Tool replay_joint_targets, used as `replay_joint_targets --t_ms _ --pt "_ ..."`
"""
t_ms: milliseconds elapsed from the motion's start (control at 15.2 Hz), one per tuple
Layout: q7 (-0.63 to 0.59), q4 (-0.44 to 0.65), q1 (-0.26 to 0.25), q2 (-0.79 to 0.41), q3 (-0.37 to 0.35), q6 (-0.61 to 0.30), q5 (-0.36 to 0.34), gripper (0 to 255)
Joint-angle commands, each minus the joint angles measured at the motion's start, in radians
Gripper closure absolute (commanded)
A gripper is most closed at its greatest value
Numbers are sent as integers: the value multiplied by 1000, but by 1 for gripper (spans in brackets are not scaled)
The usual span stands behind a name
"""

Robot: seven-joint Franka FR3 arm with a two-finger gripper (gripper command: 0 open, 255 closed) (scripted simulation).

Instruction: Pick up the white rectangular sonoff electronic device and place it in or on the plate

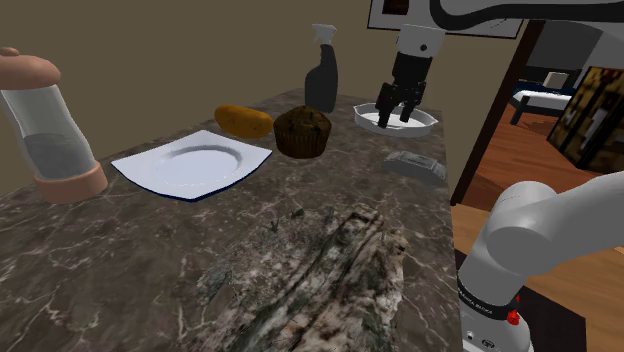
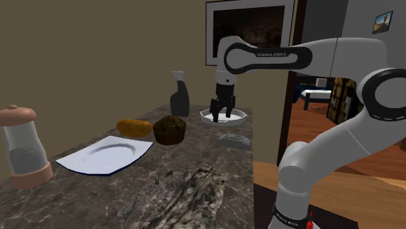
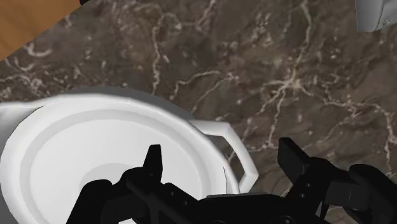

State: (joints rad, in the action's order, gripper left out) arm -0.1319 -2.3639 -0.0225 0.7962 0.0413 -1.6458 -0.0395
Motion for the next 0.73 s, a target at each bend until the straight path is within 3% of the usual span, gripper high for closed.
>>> replay_joint_targets --t_ms 0,660 --pt "0 0 0 0 0 0 0 0" --pt "-108 -35 -103 165 -152 187 145 0"
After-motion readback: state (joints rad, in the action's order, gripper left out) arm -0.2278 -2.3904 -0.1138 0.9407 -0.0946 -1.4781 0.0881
